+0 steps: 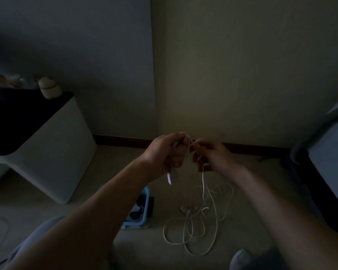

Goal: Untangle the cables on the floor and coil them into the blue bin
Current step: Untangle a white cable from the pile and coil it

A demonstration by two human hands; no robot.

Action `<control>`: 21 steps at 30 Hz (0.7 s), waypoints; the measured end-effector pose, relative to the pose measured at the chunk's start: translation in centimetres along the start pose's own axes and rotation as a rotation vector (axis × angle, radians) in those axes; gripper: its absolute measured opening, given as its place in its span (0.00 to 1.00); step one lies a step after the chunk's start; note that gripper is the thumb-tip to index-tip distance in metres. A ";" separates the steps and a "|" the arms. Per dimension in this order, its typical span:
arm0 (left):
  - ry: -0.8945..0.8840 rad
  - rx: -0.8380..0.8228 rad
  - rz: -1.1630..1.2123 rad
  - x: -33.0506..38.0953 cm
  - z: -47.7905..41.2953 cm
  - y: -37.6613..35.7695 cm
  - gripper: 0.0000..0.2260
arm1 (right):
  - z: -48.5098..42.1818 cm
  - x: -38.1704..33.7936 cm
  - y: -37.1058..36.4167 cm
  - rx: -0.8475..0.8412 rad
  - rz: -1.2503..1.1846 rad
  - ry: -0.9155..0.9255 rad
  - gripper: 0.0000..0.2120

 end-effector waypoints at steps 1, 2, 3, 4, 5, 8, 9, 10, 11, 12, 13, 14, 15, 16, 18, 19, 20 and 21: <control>-0.019 0.000 0.041 0.0 0.0 0.1 0.14 | 0.0 0.1 -0.3 -0.012 -0.003 -0.018 0.11; -0.040 0.005 0.081 0.1 0.0 0.3 0.13 | -0.1 0.2 -0.6 -0.019 0.017 -0.028 0.12; -0.059 0.012 0.118 0.1 0.0 0.4 0.12 | -0.1 0.4 -0.8 -0.024 0.054 -0.029 0.12; -0.075 0.021 0.153 0.2 0.1 0.5 0.11 | -0.2 0.5 -1.1 -0.030 0.104 -0.019 0.12; -0.089 0.031 0.191 0.2 0.2 0.6 0.11 | -0.1 0.6 -1.4 -0.043 0.163 -0.001 0.13; -0.130 0.068 0.278 0.7 0.6 1.0 0.13 | 0.1 0.9 -2.7 -0.129 0.432 0.019 0.12; -0.142 0.085 0.294 0.9 0.6 1.1 0.14 | 0.2 1.0 -3.1 -0.155 0.521 0.019 0.11; -0.155 0.102 0.310 1.0 0.7 1.2 0.15 | 0.3 1.1 -3.5 -0.176 0.587 0.015 0.09; -0.168 0.120 0.319 1.2 0.7 1.3 0.16 | 0.4 1.2 -3.7 -0.191 0.632 0.007 0.08; -0.177 0.142 0.310 1.3 0.6 1.4 0.17 | 0.4 1.2 -3.9 -0.200 0.653 0.005 0.08; -0.178 0.163 0.289 1.3 0.5 1.5 0.17 | 0.5 1.1 -4.1 -0.205 0.657 0.011 0.08; -0.177 0.181 0.271 1.3 0.4 1.6 0.17 | 0.5 0.9 -4.2 -0.206 0.650 0.021 0.09; -0.179 0.196 0.261 1.3 0.3 1.7 0.16 | 0.5 0.8 -4.2 -0.197 0.637 0.027 0.11; -0.181 0.208 0.256 1.3 0.2 1.8 0.16 | 0.5 0.7 -4.0 -0.181 0.614 0.032 0.12; -0.178 0.226 0.246 1.1 0.0 2.1 0.17 | 0.3 0.6 -3.8 -0.153 0.561 0.046 0.13; -0.176 0.232 0.229 1.1 -0.1 2.2 0.17 | 0.3 0.6 -3.7 -0.143 0.529 0.053 0.13; -0.172 0.234 0.206 1.1 -0.1 2.3 0.18 | 0.2 0.5 -3.6 -0.132 0.487 0.055 0.13; -0.160 0.238 0.173 1.0 -0.2 2.3 0.20 | 0.2 0.5 -3.5 -0.123 0.433 0.056 0.12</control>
Point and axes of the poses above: each hand's wrist, its own z-axis away from the middle knuckle, its own y-axis out of the back of the hand, x = y × z, the point moved 5 cm from there along -z, towards the middle knuckle, and after that the axes turned 13 degrees about -x, right-handed, at the moved point
